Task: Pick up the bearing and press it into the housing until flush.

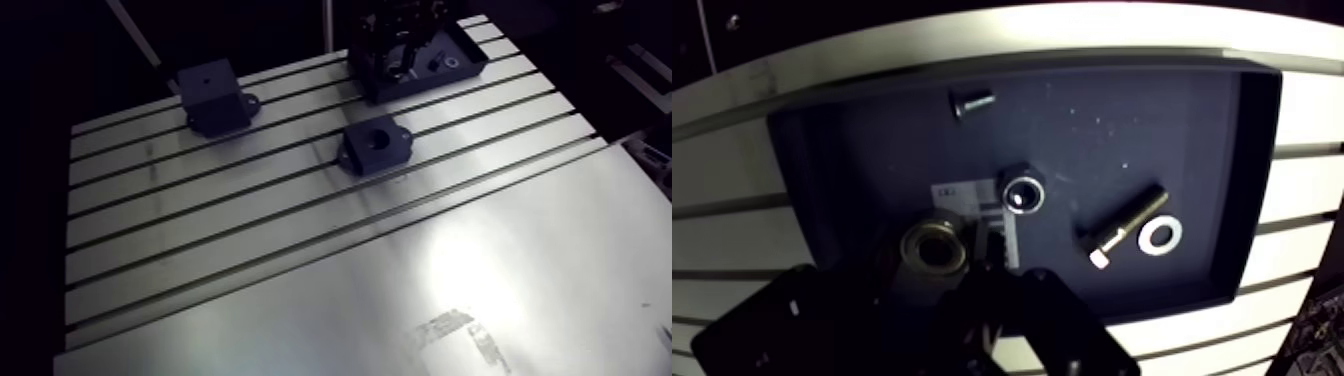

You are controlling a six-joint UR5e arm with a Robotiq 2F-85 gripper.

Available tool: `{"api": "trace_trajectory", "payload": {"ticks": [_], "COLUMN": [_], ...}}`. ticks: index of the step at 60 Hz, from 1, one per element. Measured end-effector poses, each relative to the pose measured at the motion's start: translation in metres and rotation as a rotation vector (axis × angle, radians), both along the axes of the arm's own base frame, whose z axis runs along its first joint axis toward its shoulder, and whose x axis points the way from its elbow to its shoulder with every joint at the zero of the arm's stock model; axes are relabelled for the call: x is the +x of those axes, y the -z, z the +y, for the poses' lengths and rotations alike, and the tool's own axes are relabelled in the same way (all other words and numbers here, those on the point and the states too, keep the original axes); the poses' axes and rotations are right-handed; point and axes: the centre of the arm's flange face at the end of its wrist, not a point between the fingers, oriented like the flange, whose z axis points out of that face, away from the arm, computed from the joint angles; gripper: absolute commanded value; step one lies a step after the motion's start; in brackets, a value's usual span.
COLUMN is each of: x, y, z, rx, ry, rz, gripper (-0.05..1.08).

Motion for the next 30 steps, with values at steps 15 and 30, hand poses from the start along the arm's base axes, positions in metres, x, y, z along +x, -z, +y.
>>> {"api": "trace_trajectory", "payload": {"ticks": [15, 30], "x": [-0.0011, -0.0016], "y": [0.0015, 0.0018], "z": [0.0004, 0.0003], "rx": [-0.001, -0.001], "ry": [0.000, 0.000], "rz": [0.000, 0.000], "gripper": [0.51, 0.55]}}
